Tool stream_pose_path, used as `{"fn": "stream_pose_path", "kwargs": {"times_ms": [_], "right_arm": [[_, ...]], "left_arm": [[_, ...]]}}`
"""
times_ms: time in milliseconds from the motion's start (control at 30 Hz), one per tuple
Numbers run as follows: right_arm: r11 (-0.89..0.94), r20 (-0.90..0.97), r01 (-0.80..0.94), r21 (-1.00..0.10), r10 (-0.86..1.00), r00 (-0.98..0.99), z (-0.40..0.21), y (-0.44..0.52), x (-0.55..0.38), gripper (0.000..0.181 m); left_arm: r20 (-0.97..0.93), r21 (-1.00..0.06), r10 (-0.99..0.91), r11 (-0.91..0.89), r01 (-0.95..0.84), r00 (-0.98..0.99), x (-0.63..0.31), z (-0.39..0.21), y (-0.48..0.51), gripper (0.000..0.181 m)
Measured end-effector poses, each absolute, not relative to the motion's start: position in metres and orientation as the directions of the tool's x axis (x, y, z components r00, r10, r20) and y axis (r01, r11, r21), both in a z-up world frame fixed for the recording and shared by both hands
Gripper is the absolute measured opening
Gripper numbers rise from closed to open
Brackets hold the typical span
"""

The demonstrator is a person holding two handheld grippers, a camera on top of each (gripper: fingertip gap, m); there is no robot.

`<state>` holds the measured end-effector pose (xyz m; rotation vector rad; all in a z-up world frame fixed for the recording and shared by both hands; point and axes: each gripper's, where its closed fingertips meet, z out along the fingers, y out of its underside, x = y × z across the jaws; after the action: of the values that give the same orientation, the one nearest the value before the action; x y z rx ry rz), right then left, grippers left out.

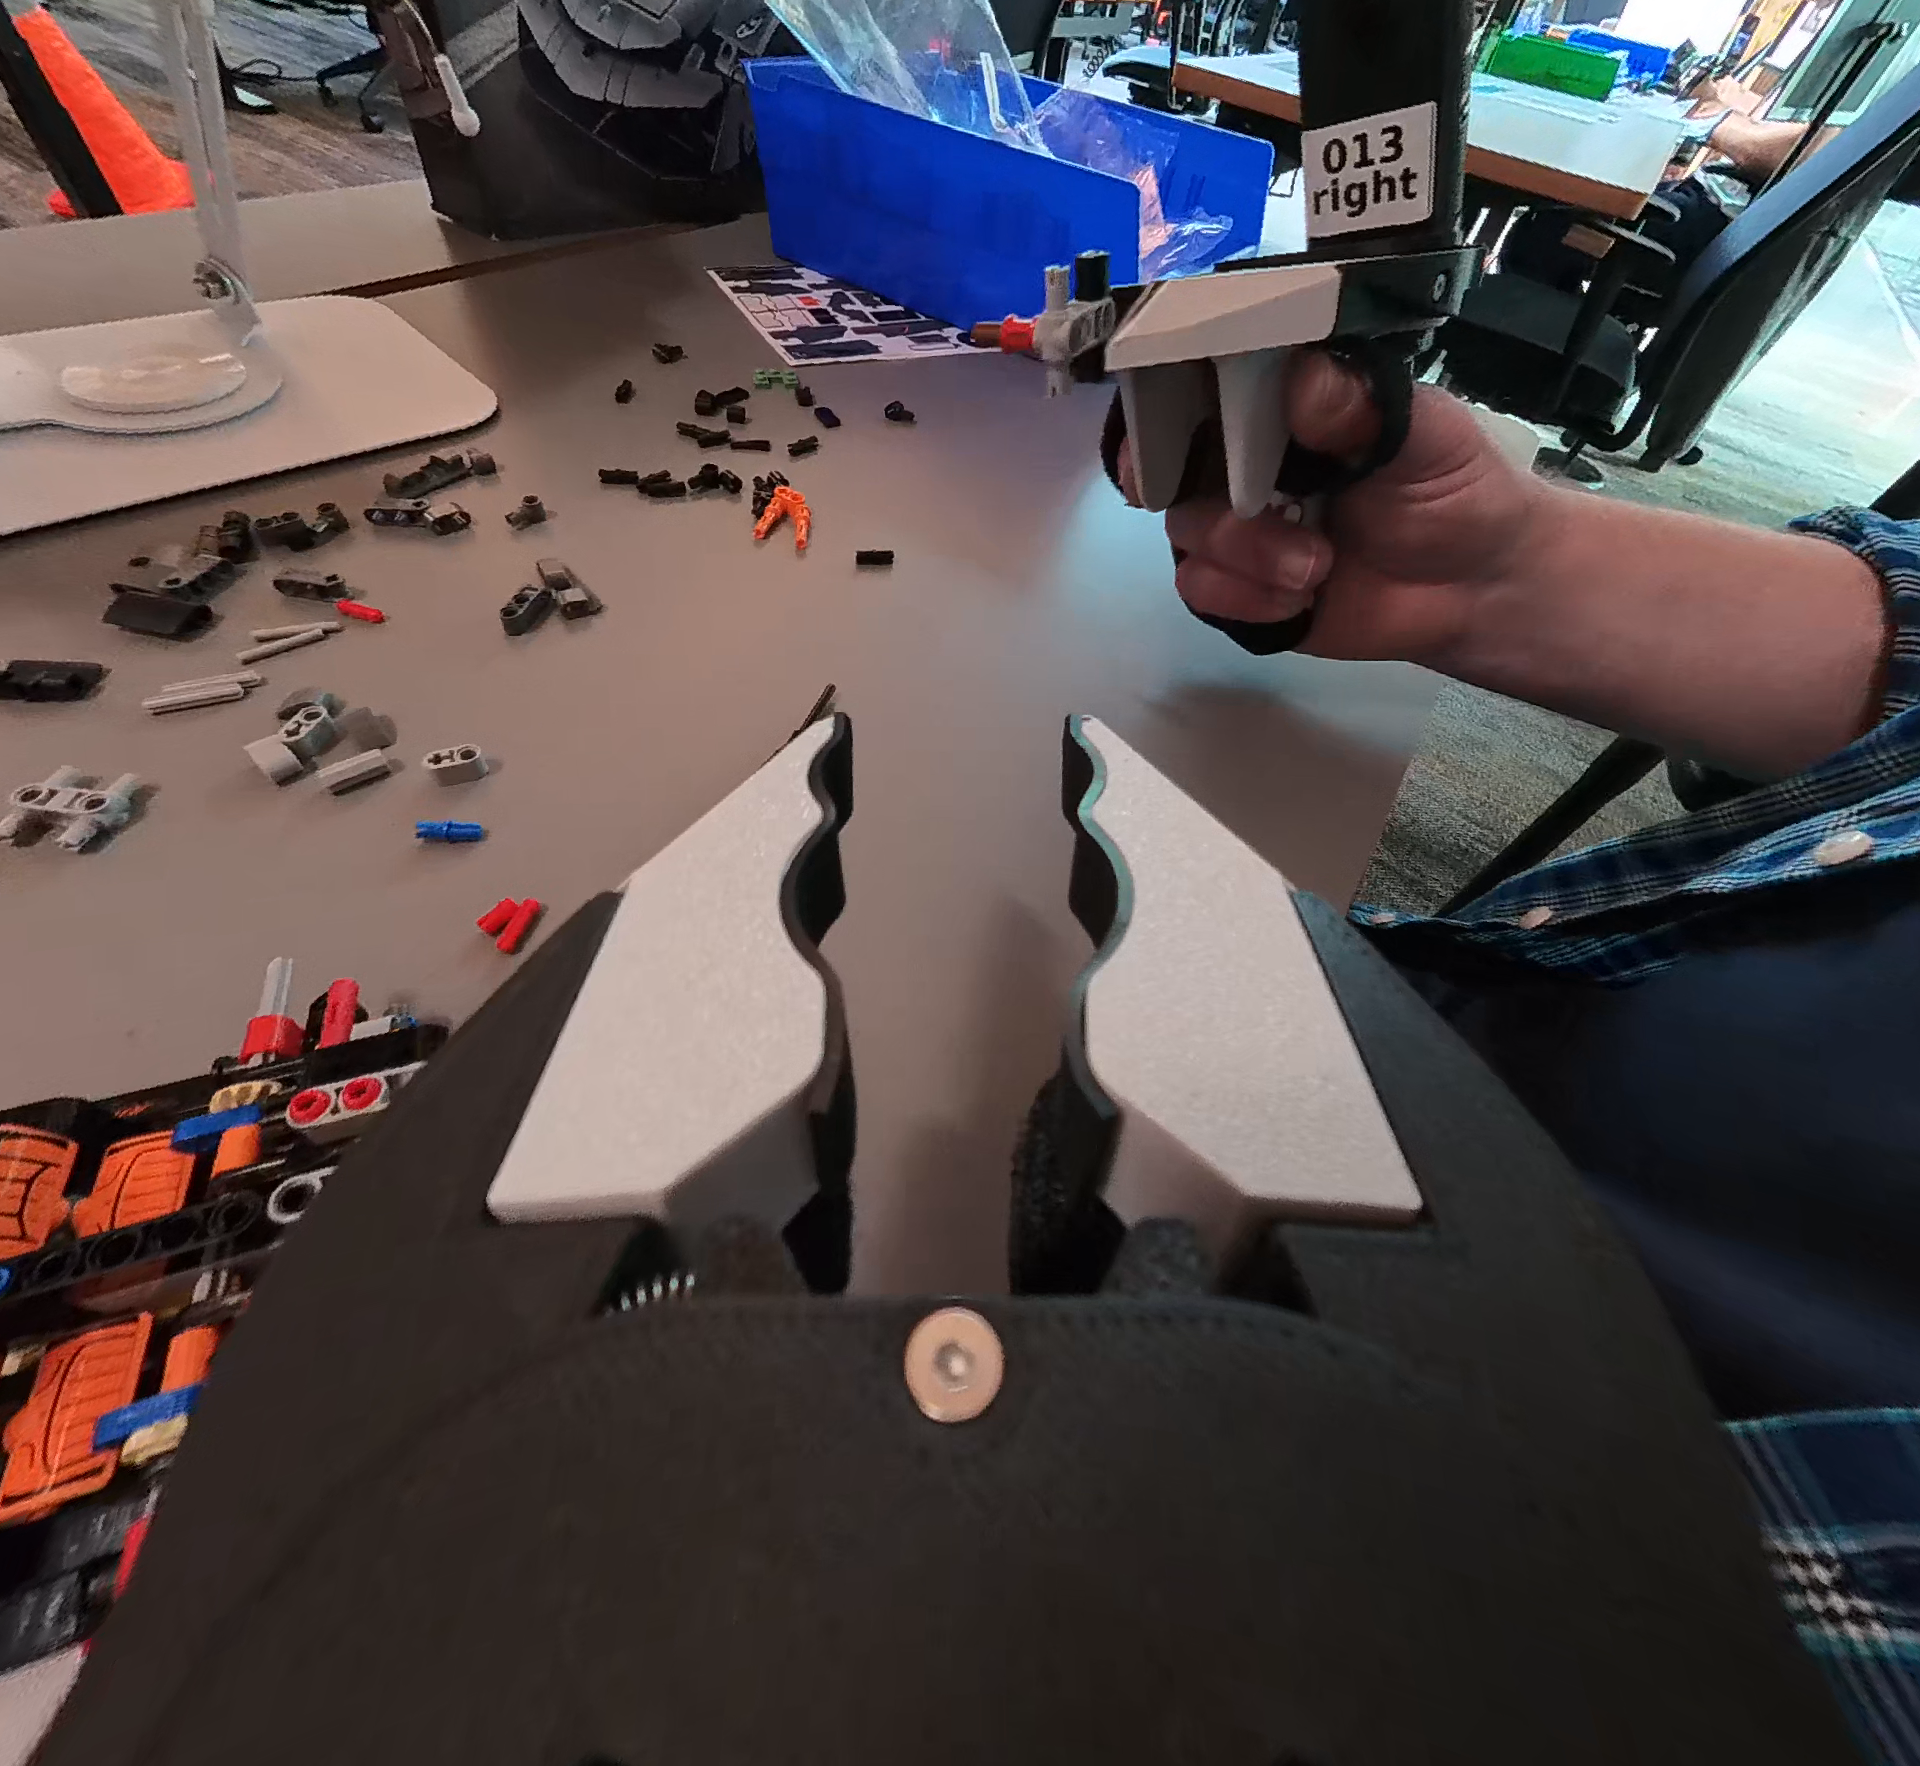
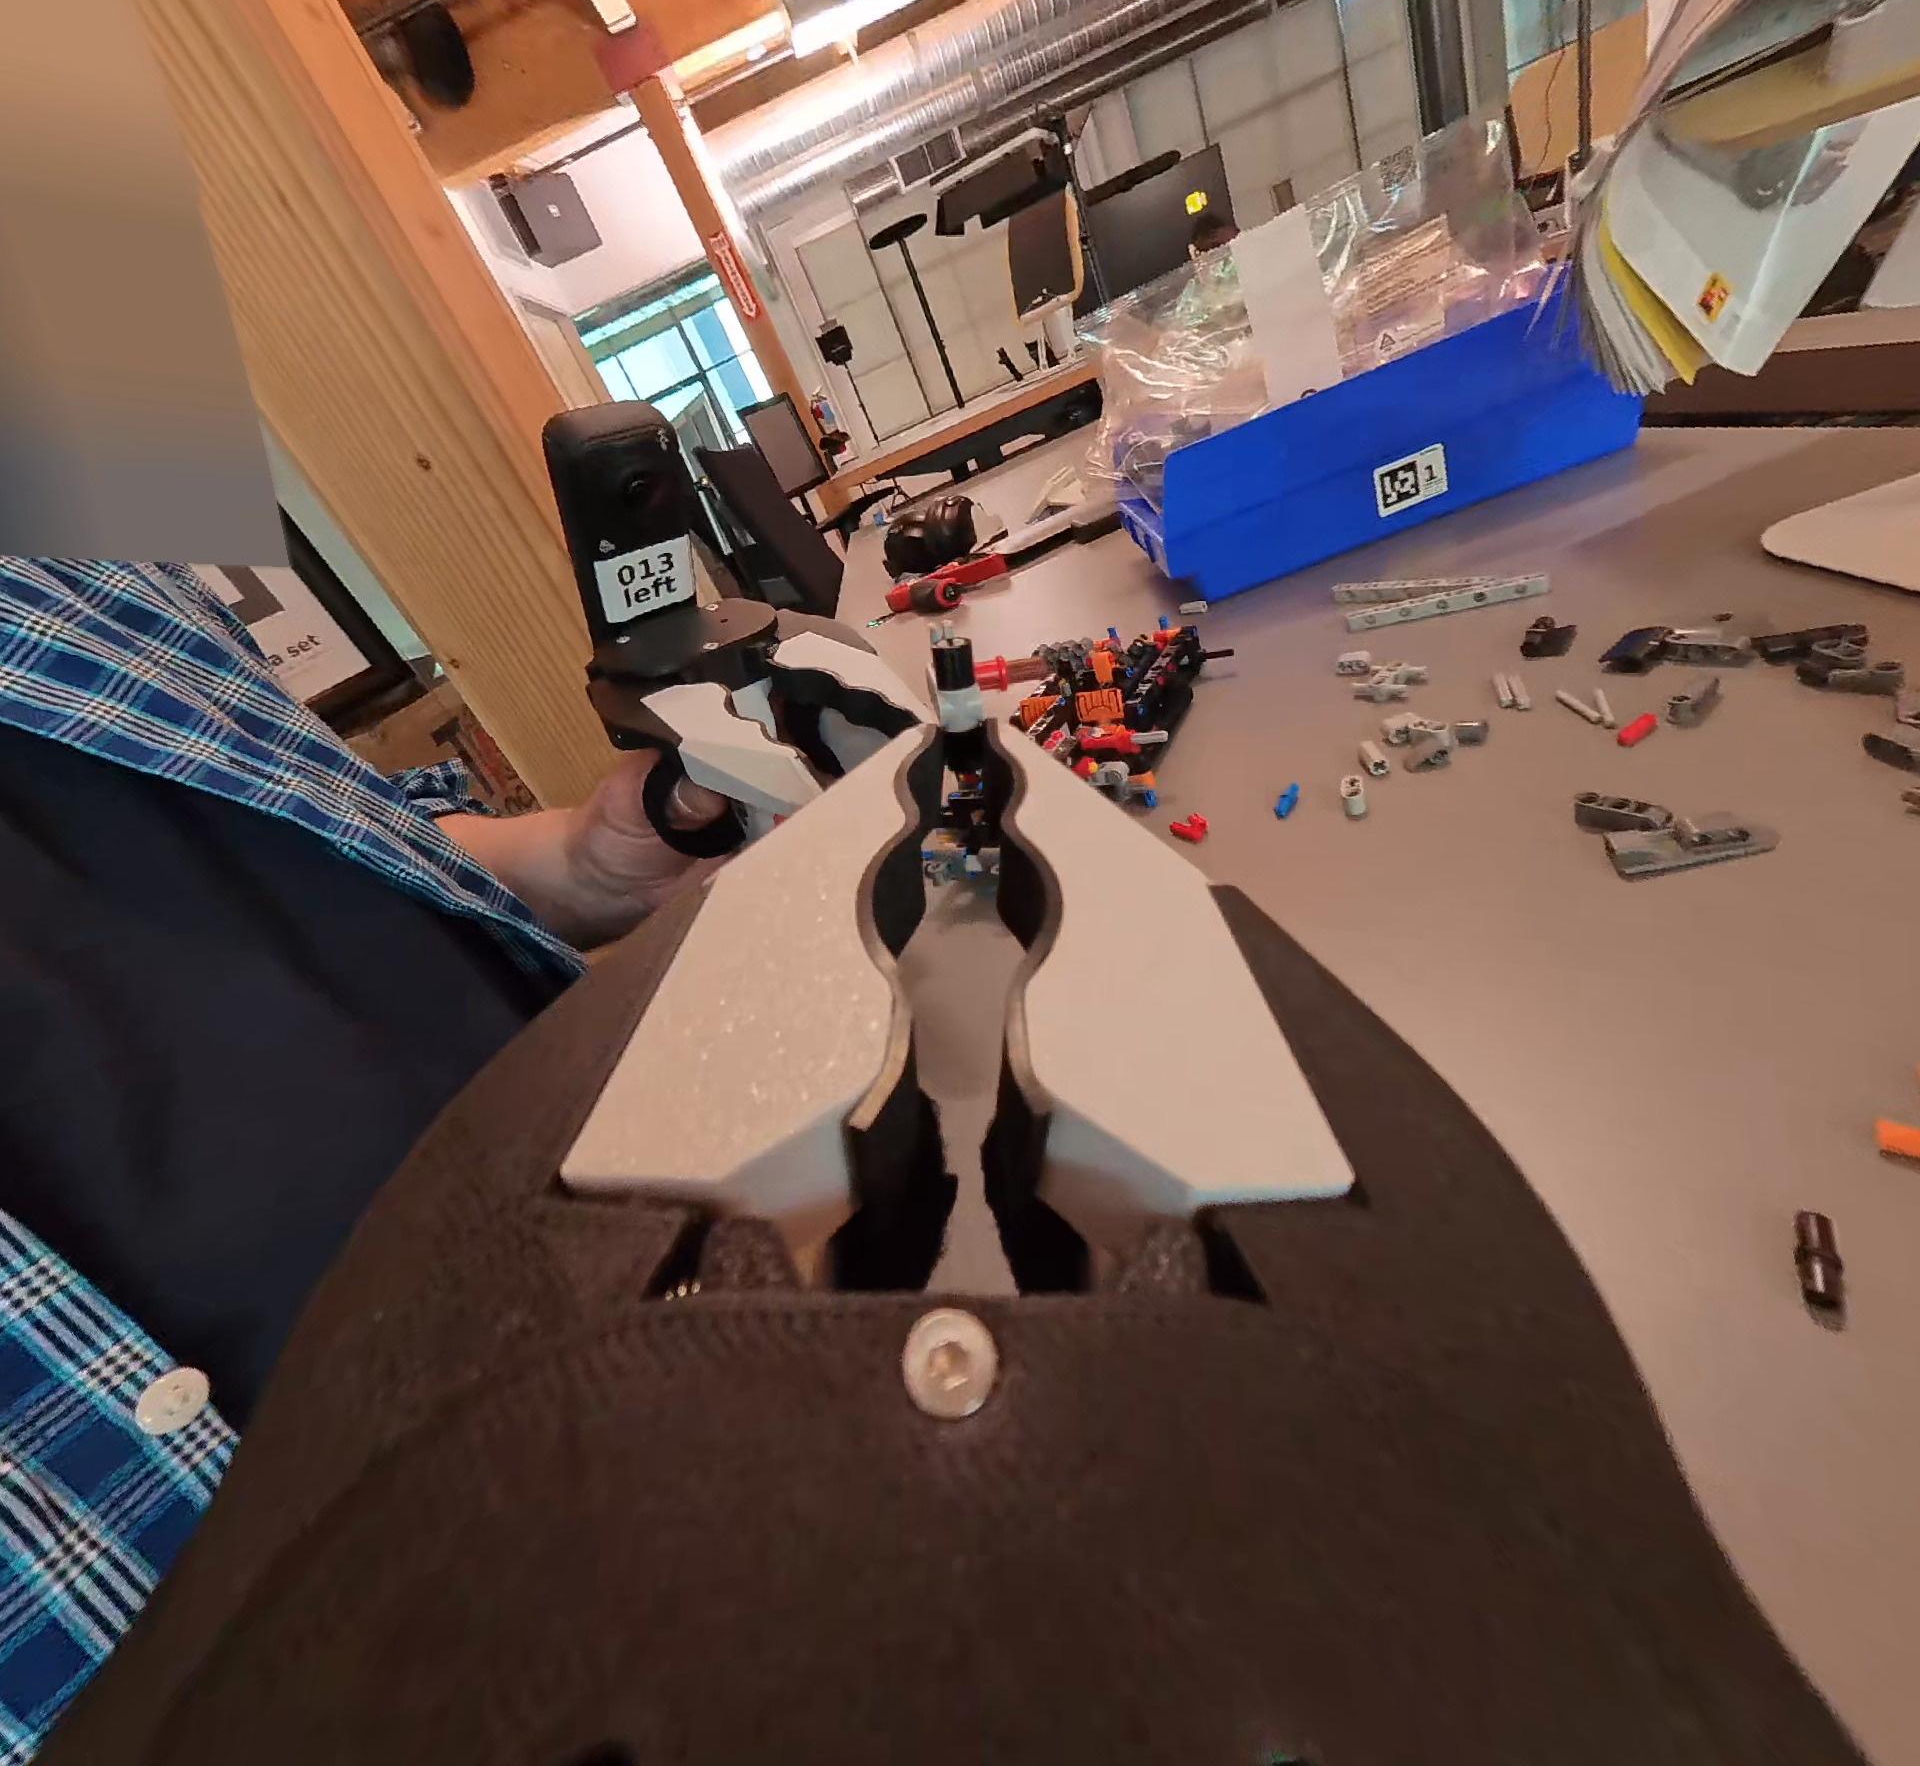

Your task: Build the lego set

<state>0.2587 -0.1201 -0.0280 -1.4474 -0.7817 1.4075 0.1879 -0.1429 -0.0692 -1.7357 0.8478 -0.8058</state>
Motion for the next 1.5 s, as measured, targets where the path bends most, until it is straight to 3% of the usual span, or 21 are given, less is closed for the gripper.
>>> {"fn": "stream_pose_path", "kwargs": {"times_ms": [800,1500], "right_arm": [[-0.327,-0.329,-0.041,-0.944,0.943,0.042,-0.034,-0.148,0.221,0.005],[-0.335,-0.336,-0.035,-0.941,0.942,0.012,-0.036,-0.147,0.210,0.004]], "left_arm": [[0.217,-0.956,-0.831,-0.287,-0.059,0.513,0.180,-0.056,-0.147,0.043],[0.229,-0.954,-0.816,-0.296,-0.044,0.531,0.169,-0.059,-0.146,0.045]]}}
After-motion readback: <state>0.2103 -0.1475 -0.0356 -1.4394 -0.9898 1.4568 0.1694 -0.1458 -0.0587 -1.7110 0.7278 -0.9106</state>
